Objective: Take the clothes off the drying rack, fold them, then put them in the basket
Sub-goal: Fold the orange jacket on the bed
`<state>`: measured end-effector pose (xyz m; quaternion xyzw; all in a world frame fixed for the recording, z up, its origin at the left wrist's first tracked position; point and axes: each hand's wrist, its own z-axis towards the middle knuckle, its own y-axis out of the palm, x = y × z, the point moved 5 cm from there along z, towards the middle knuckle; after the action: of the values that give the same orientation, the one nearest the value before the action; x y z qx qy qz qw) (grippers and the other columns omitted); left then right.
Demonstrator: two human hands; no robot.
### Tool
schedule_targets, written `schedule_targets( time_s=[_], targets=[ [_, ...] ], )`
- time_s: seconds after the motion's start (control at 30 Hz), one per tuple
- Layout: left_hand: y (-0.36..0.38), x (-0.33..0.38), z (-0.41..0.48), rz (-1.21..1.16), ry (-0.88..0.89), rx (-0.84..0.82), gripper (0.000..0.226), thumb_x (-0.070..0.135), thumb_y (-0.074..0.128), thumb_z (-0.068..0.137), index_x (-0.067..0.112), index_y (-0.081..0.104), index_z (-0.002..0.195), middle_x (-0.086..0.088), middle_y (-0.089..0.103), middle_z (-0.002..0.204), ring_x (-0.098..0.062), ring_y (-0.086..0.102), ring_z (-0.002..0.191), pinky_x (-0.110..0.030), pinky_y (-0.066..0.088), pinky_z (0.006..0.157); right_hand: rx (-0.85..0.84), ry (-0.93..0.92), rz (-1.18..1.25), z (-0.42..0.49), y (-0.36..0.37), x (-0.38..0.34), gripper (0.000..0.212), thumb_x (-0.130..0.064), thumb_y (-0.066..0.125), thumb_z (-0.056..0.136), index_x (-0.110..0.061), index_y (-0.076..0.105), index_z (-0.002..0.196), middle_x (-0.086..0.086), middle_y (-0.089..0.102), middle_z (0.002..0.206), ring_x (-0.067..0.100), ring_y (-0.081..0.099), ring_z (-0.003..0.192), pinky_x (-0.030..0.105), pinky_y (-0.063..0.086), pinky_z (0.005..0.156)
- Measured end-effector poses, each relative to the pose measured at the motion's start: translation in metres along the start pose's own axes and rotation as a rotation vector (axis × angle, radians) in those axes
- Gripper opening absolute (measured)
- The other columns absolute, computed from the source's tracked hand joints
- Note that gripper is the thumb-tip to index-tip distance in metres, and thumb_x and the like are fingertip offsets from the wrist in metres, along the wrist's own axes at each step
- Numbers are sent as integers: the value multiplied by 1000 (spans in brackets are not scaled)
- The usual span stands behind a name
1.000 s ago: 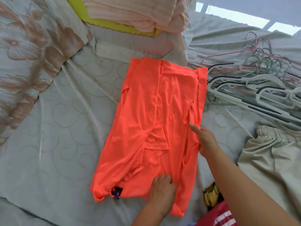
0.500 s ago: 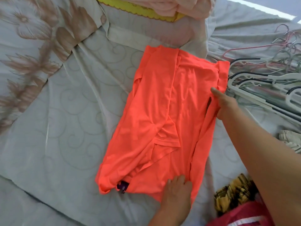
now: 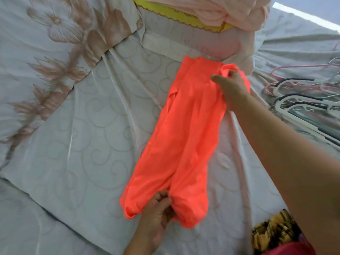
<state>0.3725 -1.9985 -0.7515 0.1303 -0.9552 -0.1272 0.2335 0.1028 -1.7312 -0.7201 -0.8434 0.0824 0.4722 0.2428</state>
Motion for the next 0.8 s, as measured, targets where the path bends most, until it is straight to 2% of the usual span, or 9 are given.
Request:
schedule_targets(
  time_s=[0.07,0.17,0.23,0.3,0.37,0.43,0.53,0.67,0.8],
  targets=[
    [-19,3,3,22,9,113,9,4,59,84,4,52,89,-9,63,62,-14,59,49,-26,48,42,-51,65,-88,-11,12,9,63,-33,69,76,-9,42,128,3,52,104,21,52,98,35,46,82],
    [-27,6,3,145,78,184,50,28,79,61,7,51,96,-11,62,77,-20,59,63,-28,49,46,65,95,-141,-30,-5,36,52,-18,60,85,-5,39,130,11,49,117,25,52,103,39,47,91],
    [-22,9,1,263,133,219,70,36,84,39,16,51,97,-11,60,88,-22,58,72,-29,52,49,73,80,-76,-47,-13,50,33,-11,56,86,-6,47,117,16,54,107,23,57,87,37,51,78],
    [-13,10,-3,404,203,237,71,29,87,40,21,47,98,-5,57,89,-15,56,73,-22,51,57,43,71,-78,-71,-13,64,11,-3,51,88,-8,51,98,13,53,79,12,53,59,23,44,55],
    [-8,10,-4,543,250,241,76,35,83,38,25,43,101,1,56,91,-15,55,79,-24,49,71,-2,86,-121,-107,-6,82,11,-2,49,90,-11,49,84,7,51,66,4,50,47,15,37,43],
    [-7,11,-5,654,267,247,72,46,65,34,27,43,99,2,54,92,-18,53,80,-35,46,80,-113,157,-121,-152,8,108,19,-8,51,92,-15,48,74,7,55,67,8,54,52,19,39,46],
    [-11,17,-7,625,282,241,52,37,56,37,23,48,87,-3,52,77,-18,44,62,-37,45,66,-144,218,-171,-208,17,143,21,-17,55,93,-18,50,72,4,60,71,17,54,64,31,44,63],
    [-22,30,-11,497,253,254,23,-3,65,74,11,52,86,-11,55,78,-17,48,59,-22,44,46,-238,237,76,-260,32,150,25,-1,45,95,-14,59,79,4,64,76,-2,57,61,14,44,63],
    [-26,36,-8,611,247,208,17,3,69,80,8,54,84,-3,54,71,-7,53,47,-18,44,40,-232,159,210,-281,47,143,28,5,45,92,-16,64,90,-2,66,86,0,56,69,14,43,67]
  ],
)
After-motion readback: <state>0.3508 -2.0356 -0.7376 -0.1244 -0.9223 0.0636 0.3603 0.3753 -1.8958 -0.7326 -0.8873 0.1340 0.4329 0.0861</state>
